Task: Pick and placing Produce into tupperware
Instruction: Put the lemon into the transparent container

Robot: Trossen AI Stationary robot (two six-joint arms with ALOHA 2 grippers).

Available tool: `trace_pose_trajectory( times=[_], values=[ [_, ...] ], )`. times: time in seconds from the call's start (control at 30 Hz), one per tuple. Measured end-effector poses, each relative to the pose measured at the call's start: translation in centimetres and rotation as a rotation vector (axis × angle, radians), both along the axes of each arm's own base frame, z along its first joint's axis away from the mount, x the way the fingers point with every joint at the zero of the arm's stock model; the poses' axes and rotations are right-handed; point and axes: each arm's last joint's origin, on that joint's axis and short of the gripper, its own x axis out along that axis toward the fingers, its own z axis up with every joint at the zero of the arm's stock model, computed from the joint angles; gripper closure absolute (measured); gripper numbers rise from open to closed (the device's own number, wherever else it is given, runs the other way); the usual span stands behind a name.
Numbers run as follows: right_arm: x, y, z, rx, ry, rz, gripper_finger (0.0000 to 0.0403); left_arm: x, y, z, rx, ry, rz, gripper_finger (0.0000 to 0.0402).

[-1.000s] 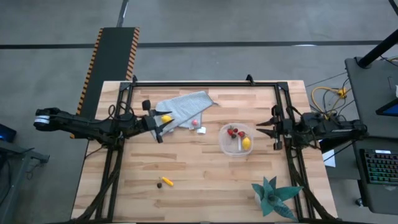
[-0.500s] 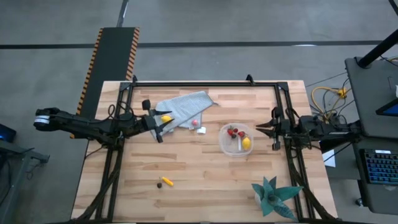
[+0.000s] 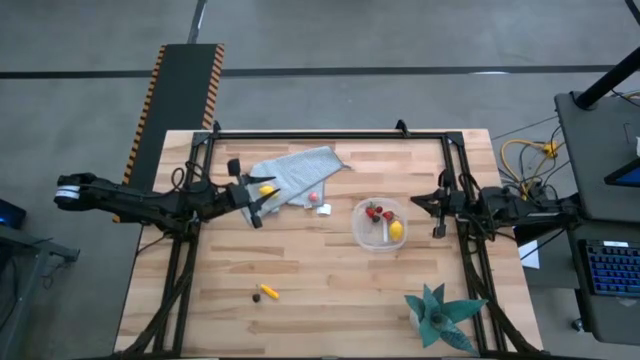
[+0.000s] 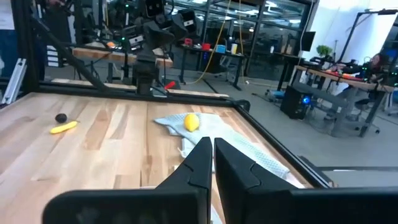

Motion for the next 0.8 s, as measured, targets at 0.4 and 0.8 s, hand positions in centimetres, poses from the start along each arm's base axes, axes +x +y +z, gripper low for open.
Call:
trace_pose_trajectory(
  times=[0.4,0.8],
  values=[
    [0.0,0.0,0.0,0.023,0.003,0.001,0.0394,0.1,0.3,0.0,0.004,0.099,0.113,0.0264],
    [0.1,0.0,0.0,0.051,-0.001,0.002,0.0394,0.3,2.7,4.0,-0.375,0.593,0.405,0.0168]
  ],
)
